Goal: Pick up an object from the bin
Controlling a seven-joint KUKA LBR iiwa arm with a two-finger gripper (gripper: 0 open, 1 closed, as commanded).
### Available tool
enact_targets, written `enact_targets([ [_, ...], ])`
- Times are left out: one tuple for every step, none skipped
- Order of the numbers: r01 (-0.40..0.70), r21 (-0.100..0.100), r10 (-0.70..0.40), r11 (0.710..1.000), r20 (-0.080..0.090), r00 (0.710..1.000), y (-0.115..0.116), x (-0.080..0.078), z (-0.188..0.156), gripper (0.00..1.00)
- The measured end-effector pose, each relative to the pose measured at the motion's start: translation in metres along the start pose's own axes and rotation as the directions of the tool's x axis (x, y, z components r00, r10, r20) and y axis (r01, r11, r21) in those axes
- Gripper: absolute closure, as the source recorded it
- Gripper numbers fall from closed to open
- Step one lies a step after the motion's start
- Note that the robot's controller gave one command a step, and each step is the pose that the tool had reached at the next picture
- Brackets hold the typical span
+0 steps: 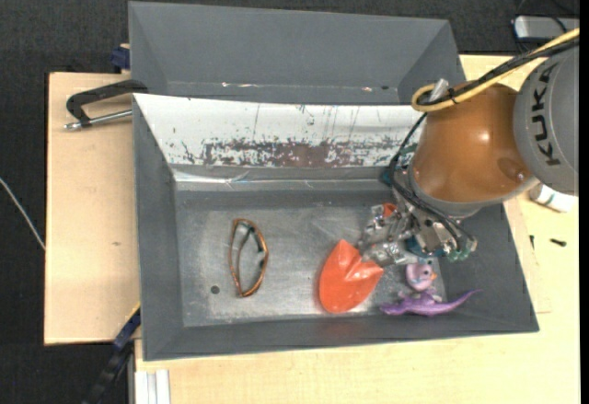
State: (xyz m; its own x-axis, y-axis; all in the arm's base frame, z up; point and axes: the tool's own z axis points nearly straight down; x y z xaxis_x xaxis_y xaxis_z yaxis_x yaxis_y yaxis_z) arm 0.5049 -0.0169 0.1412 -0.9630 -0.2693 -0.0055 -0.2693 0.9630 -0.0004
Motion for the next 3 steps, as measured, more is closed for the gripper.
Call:
enact_targets([
  [-0.001, 0.000, 0.001, 1.000, -0.002, 1.000, 0.006, 0.003, -0.007, 1.00],
  [0.041, 0.000, -0.041, 0.999, 0.000, 0.999, 0.011, 0.000, -0.019, 1.00],
  [0.032, -0.001, -0.032, 0.999, -0.002, 0.999, 0.005, 0.008, -0.019, 1.00],
])
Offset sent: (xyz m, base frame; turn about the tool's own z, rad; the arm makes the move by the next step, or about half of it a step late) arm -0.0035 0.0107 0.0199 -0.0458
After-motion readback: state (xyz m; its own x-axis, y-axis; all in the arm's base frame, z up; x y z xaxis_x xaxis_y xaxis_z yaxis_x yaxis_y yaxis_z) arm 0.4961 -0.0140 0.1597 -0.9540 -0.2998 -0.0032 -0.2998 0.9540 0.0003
